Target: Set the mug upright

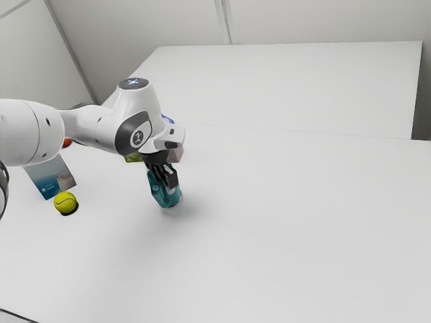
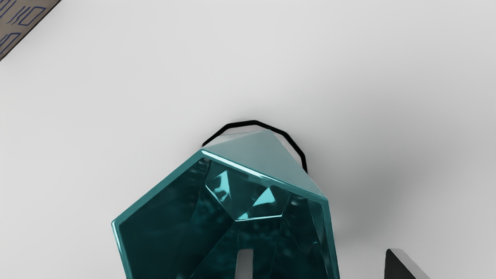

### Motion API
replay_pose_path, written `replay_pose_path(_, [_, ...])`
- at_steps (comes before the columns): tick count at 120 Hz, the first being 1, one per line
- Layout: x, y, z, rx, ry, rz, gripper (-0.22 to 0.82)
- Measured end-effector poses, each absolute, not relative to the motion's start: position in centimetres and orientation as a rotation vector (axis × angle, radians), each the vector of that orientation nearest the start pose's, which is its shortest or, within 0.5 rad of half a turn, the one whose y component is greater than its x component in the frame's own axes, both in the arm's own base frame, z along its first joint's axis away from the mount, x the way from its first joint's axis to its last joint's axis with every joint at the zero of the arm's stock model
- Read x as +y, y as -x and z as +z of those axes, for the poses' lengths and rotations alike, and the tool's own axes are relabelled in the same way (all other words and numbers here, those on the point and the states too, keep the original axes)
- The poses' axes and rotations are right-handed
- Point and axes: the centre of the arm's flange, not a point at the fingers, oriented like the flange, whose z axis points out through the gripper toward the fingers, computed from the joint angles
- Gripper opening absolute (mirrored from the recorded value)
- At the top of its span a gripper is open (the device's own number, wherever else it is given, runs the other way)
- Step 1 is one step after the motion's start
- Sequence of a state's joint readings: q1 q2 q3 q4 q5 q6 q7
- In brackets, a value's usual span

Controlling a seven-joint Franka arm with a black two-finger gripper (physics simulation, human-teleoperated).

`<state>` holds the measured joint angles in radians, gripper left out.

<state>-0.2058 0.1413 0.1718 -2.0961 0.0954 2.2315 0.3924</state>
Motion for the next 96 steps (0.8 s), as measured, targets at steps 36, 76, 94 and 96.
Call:
replay_pose_path(36, [-1.8,-56.8,38.9,0.726,2.953,-0.062,0.54])
replay_pose_path(76, [-3.0,-61.4,50.2,0.652,3.009,-0.184,0.59])
replay_pose_path(94, [-3.7,-61.2,51.9,0.585,3.052,-0.03,0.6])
replay_pose_path(96, [-3.7,-61.1,51.9,0.573,3.057,-0.011,0.6])
